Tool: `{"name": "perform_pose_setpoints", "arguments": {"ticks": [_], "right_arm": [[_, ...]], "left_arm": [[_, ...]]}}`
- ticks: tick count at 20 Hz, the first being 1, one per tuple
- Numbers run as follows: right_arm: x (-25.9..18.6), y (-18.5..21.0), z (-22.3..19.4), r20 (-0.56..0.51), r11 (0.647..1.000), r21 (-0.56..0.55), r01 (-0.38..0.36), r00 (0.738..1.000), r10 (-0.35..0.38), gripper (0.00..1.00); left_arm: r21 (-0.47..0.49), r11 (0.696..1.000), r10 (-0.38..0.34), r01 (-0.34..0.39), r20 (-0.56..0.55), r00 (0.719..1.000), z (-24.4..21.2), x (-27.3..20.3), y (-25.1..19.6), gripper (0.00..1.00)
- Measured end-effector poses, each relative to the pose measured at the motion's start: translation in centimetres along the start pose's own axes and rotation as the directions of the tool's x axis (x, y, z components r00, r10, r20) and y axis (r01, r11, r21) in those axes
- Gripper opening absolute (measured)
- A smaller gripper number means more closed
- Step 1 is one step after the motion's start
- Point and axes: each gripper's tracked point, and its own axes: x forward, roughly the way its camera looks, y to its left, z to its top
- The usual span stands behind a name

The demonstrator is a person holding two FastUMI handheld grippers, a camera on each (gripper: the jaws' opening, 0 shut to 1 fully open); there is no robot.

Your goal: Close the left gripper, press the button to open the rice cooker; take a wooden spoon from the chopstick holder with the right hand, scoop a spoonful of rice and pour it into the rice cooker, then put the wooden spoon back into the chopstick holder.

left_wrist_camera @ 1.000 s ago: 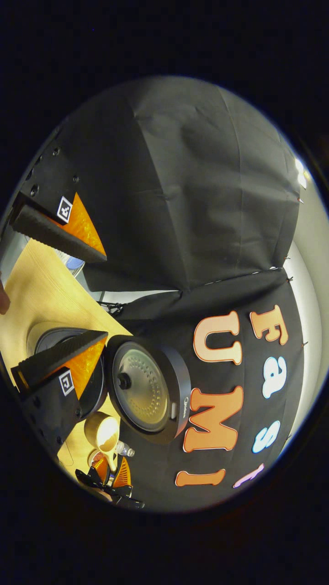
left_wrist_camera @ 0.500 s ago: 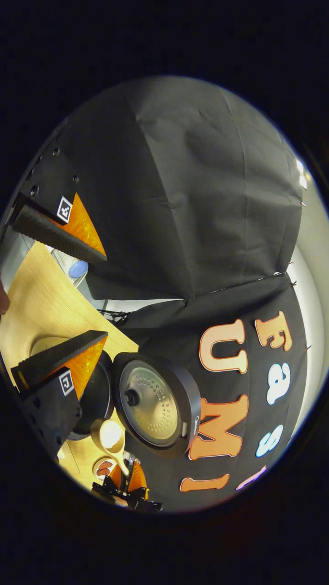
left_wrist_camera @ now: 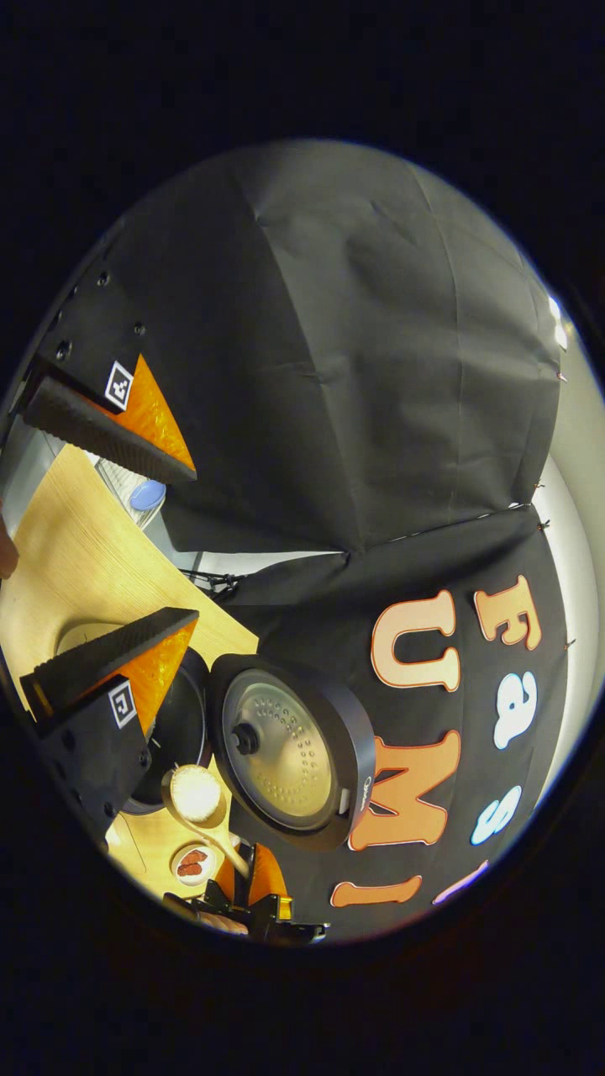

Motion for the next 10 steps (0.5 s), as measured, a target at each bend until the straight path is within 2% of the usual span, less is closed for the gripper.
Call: {"name": "perform_pose_setpoints", "arguments": {"ticks": [4, 5, 7, 8, 9, 10], "right_arm": [[0.2, 1.0, -0.3, 0.004, 0.998, -0.070, -0.007, 1.000, 0.008, 0.16], [0.2, 1.1, -0.2, 0.006, 0.997, -0.074, -0.007, 1.000, 0.008, 0.16], [0.4, 1.3, 0.0, 0.010, 0.997, -0.083, -0.005, 1.000, 0.005, 0.16], [0.3, 1.4, 0.0, 0.014, 0.996, -0.088, -0.003, 1.000, 0.004, 0.16], [0.3, 1.5, 0.1, 0.018, 0.995, -0.099, -0.003, 1.000, 0.005, 0.16], [0.2, 1.6, 0.3, 0.023, 0.994, -0.106, -0.001, 1.000, 0.004, 0.16]], "left_arm": [[0.003, 1.000, -0.003, 0.003, 0.002, 1.000, 0.1, 0.1, -0.1, 0.95], [0.002, 1.000, -0.005, 0.005, 0.001, 1.000, -0.1, 0.2, -0.1, 1.00], [0.001, 1.000, -0.005, 0.005, 0.002, 1.000, 0.0, 0.1, -0.1, 1.00], [0.001, 1.000, -0.005, 0.005, 0.002, 1.000, 0.1, 0.1, -0.2, 0.95], [0.002, 1.000, -0.008, 0.008, 0.002, 1.000, -0.1, 0.2, -0.3, 1.00], [0.004, 1.000, -0.009, 0.009, 0.001, 1.000, 0.0, 0.2, -0.3, 1.00]]}}
